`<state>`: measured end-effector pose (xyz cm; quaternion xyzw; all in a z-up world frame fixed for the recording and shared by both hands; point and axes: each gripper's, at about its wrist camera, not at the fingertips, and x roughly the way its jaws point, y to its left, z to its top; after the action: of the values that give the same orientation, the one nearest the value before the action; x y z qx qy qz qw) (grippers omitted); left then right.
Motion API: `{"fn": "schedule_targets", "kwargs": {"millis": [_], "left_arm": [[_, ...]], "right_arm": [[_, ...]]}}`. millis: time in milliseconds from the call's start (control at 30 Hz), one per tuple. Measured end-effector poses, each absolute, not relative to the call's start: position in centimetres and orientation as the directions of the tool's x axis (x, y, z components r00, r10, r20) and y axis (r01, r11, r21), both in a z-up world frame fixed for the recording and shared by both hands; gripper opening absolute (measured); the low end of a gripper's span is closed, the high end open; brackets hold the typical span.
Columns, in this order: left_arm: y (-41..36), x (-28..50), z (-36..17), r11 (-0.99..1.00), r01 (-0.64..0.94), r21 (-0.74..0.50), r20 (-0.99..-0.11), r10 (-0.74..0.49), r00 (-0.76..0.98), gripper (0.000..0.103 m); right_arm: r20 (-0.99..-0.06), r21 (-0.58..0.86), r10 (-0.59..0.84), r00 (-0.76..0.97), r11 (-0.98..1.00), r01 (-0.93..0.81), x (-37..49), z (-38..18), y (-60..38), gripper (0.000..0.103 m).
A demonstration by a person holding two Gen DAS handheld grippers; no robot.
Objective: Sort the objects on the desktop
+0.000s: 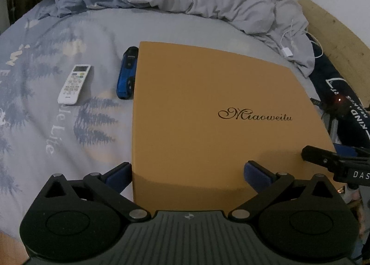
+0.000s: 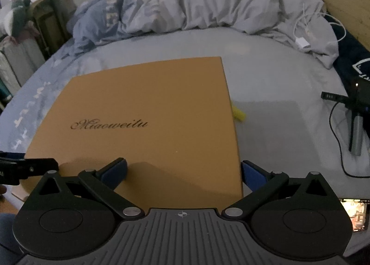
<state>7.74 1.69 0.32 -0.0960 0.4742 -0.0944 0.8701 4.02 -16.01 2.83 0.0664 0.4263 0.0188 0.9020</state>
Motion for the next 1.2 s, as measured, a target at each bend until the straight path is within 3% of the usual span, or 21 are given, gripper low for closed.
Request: {"fn": "schedule_targets", "kwargs": {"millis": [1200], "left_arm": [[1.0,8.3,-2.1,0.98,0.068,-0.189,-0.836,-0.197,0.512,0.103]], "right_arm": [[-0.825,0.127,0.091,0.557,0.991,0.027,5.5,-0.9,-16.2,0.103]]}}
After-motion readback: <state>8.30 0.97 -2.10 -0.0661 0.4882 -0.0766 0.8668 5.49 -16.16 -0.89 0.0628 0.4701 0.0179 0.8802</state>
